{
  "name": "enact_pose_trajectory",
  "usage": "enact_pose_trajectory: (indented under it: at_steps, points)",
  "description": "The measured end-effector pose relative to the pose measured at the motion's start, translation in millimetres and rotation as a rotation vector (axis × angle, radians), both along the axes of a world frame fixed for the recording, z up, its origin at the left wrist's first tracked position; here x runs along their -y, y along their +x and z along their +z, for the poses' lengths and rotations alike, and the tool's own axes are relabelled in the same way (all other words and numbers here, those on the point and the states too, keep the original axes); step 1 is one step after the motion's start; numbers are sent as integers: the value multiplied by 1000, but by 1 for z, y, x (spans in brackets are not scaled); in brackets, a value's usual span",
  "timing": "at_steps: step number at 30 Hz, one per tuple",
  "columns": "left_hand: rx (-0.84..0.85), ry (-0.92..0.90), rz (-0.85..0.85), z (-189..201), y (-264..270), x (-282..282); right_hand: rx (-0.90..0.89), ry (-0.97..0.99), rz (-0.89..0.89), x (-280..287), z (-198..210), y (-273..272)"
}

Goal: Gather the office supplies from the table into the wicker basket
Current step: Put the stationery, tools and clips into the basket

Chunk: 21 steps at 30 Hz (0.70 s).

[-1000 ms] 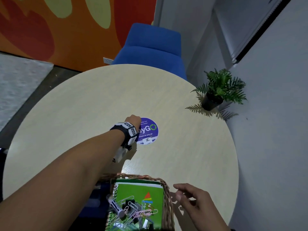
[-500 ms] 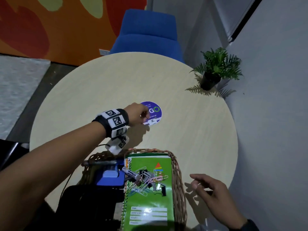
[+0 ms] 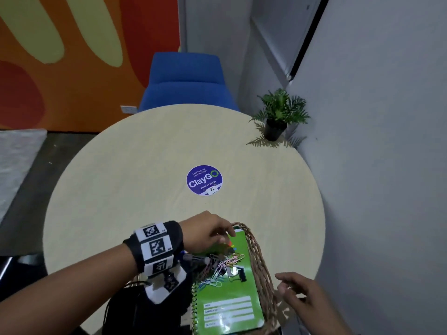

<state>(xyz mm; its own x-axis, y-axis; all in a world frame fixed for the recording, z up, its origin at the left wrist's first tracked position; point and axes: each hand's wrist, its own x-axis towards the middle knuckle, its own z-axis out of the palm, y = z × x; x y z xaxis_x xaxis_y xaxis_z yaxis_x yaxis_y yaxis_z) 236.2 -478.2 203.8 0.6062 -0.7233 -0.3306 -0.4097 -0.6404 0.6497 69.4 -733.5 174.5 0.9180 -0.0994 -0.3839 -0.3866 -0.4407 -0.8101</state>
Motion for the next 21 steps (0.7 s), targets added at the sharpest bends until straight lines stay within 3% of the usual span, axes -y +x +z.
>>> enact_pose_trajectory:
  at_steps: [4, 7, 12, 21]
  points:
    - [91, 50, -49, -2, 4, -13, -24, -21, -41, -12, -4, -23]
    - [140, 232, 21, -15, 23, -36, -68, -96, -58, -24, -17, -37]
    - [40, 487, -19, -37, 38, -76, -86, -210, -173, -30, -28, -44]
    - [89, 490, 40, -58, 22, -90, -263, -274, 2, -24, -45, -27]
